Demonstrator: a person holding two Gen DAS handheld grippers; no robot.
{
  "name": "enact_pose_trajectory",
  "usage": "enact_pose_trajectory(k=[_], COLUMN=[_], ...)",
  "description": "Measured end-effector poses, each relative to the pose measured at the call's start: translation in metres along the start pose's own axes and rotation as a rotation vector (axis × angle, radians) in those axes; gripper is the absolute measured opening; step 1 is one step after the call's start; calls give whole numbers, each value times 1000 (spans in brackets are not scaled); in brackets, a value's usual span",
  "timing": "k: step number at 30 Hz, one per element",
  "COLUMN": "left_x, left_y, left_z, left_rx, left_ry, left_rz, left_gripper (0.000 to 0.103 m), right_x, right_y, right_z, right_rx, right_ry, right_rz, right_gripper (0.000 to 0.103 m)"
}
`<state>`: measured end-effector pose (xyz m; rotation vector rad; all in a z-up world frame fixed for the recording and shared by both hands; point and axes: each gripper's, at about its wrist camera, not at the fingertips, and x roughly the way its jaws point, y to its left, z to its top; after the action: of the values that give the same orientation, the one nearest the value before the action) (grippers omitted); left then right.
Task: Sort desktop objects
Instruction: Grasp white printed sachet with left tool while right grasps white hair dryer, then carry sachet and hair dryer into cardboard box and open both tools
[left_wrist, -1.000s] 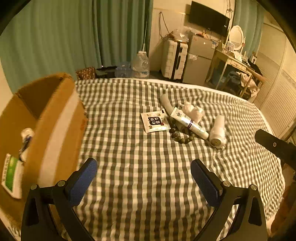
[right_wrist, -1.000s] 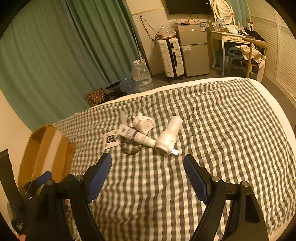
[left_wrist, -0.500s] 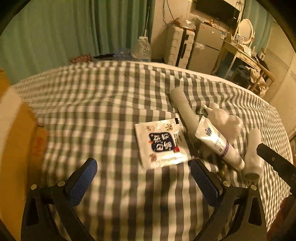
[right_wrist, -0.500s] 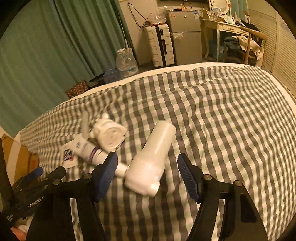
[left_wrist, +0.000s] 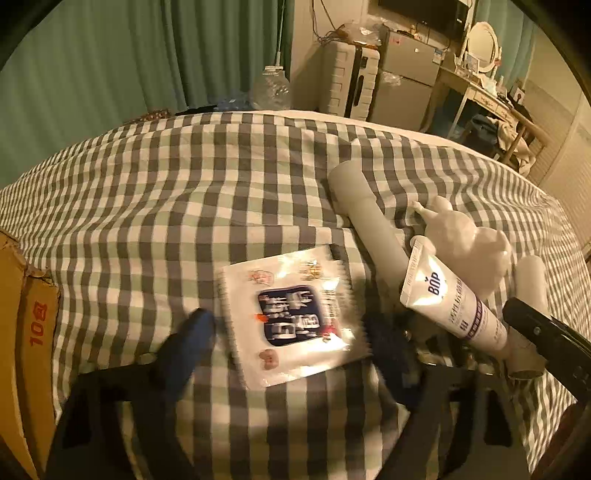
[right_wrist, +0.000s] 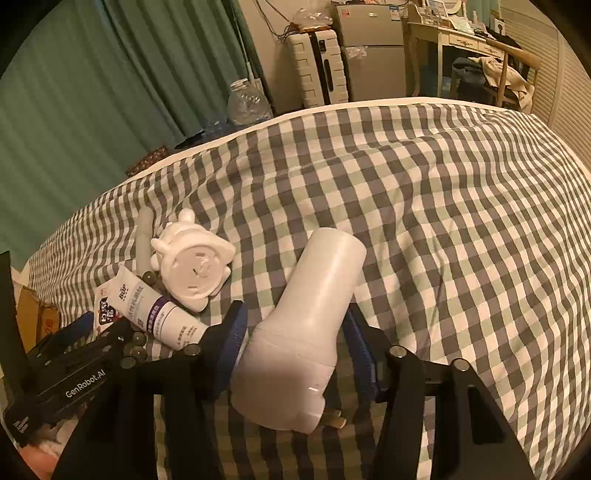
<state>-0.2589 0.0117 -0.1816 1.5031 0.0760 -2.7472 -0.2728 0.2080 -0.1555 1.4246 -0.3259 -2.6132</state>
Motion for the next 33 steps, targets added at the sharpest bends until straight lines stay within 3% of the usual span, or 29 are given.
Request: enact_pose_trajectory(k=[1, 3, 4, 6, 7, 11, 20, 27, 30, 33], left_x=[-3, -10, -12, -16, -18, -35, -90, -150, -172, -202], left_y=[3, 9, 12, 18, 20, 23, 15, 8, 5, 9], left_z=[-1, -3, -3, 2, 1, -11, -47, -68, -74, -69], left_rx=[-1, -14, -21, -37, -46, -53, -33, -46, -11, -42], left_ry=[2, 10, 16, 31, 42, 54, 10, -48, -72, -110], left_rz=[-8, -27, -40, -59, -80, -115, -103, -131, -116, -137], left_gripper=[68, 45, 39, 14, 9, 5, 5, 5, 5, 5], right_x=[0, -2, -3, -8, -11, -25, -68, -109, -131, -153], right_y=[2, 5, 7, 8, 7, 3, 8, 24, 43, 64], right_z=[-1, -5, -8, -11, -14, -23, -46, -65, -83, -101], right_rx=[-7, -22, -31, -36, -30, -7, -4, -65, -121, -175], right_ry=[5, 11, 12, 6, 6, 5, -13, -39, -54, -68], right_rz=[-2, 0, -4, -10, -6, 1, 24, 41, 48, 50], right_gripper=[47, 45, 44, 44, 44, 44, 44, 44, 44, 43])
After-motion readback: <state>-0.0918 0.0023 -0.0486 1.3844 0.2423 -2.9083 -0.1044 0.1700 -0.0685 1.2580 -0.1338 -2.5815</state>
